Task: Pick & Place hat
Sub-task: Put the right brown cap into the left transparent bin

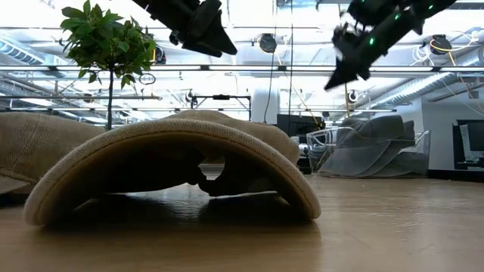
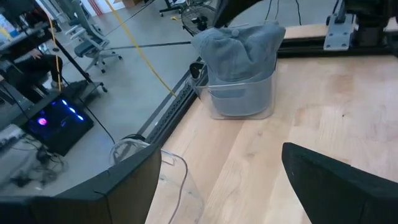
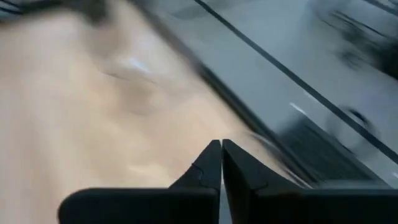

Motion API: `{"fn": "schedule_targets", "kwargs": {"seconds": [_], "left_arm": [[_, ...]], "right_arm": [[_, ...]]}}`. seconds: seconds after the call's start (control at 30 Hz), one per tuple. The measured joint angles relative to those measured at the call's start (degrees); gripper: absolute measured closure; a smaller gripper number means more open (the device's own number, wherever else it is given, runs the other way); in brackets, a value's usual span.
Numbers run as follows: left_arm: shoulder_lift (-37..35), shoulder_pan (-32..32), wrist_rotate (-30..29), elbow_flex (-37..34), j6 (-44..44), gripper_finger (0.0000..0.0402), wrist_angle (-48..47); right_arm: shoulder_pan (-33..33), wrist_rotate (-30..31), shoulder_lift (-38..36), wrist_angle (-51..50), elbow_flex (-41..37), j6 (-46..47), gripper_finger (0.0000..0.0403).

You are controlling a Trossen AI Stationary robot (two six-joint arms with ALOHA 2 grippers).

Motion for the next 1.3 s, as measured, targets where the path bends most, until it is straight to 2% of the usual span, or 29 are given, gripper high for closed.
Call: {"fn": "schedule_targets", "kwargs": {"seconds": [0.13, 0.27, 0.5, 0.8, 1.07, 1.3], "left_arm": [[0.00, 0.00, 2.14, 0.00, -2.36, 0.0062, -0.02], [0.00, 0.00, 3.79, 0.00, -2.43, 0.0062, 0.17], [0.00, 0.00, 3.85, 0.00, -2.43, 0.0062, -0.26], [0.00, -0.22, 3.85, 0.00, -2.40, 0.0062, 1.19], [0.00, -0.22, 3.96, 0.00, -2.66, 0.0062, 2.84], [0.00, -0.53, 10.09, 0.00, -2.41, 0.0062, -1.31]], "right_arm": [[3.59, -11.00, -2.78, 3.14, 0.02, 0.15, 0.0399], [7.35, -16.37, -4.56, 4.85, 0.02, -0.91, 0.0399], [9.77, -16.37, -9.87, 5.01, -3.23, -4.55, 0.0399], [9.71, -13.33, -19.03, 14.22, -16.77, 1.26, 0.0399], [9.75, -14.88, -24.62, 33.96, -30.21, 5.15, 0.0399], [9.75, -19.57, -27.87, 52.25, -39.94, 4.58, 0.0399]]}}
